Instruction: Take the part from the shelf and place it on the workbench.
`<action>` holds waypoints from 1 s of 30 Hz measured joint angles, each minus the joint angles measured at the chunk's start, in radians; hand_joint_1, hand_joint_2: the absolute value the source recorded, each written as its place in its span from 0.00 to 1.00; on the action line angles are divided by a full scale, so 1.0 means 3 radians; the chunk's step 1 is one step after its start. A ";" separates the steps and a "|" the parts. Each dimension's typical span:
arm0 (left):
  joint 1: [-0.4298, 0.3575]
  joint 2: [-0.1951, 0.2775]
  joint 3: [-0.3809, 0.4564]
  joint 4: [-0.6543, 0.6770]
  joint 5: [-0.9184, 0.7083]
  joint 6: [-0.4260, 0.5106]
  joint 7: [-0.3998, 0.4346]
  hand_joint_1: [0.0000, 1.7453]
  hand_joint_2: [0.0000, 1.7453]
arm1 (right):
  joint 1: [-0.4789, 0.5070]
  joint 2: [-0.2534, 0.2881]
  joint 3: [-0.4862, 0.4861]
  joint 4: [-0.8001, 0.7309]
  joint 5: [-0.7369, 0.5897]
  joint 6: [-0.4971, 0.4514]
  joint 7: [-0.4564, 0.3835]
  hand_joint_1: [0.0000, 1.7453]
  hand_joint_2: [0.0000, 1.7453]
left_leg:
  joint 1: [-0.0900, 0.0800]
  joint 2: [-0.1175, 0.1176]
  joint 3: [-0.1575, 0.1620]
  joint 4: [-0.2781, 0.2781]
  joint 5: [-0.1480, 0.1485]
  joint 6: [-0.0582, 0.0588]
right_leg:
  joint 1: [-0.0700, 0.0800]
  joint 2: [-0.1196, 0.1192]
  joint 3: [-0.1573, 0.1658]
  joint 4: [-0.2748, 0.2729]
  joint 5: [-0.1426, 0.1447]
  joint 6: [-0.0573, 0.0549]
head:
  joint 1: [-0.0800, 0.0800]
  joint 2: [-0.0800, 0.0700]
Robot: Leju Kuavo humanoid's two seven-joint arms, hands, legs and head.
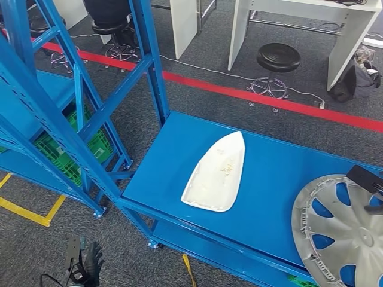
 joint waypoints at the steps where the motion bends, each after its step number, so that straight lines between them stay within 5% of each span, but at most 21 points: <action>1: 0.0000 0.0000 0.0000 0.0000 0.0000 0.0000 0.0000 0.00 0.00 | -0.0001 0.0000 0.0000 0.0006 0.0000 0.0000 0.0000 0.00 1.00 | 0.0000 0.0000 0.0000 0.0000 0.0000 0.0000 | 0.0000 0.0000 0.0000 0.0000 0.0000 0.0000 | 0.0000 0.0000; 30: 0.0001 0.0000 0.0000 0.0000 -0.0005 0.0020 -0.0012 0.00 0.00 | -0.0010 0.0010 -0.0248 0.0219 -0.0107 -0.0429 -0.0197 0.00 1.00 | 0.0000 0.0000 0.0002 0.0001 0.0000 0.0000 | 0.0000 0.0000 0.0002 0.0000 0.0001 0.0001 | 0.0000 0.0000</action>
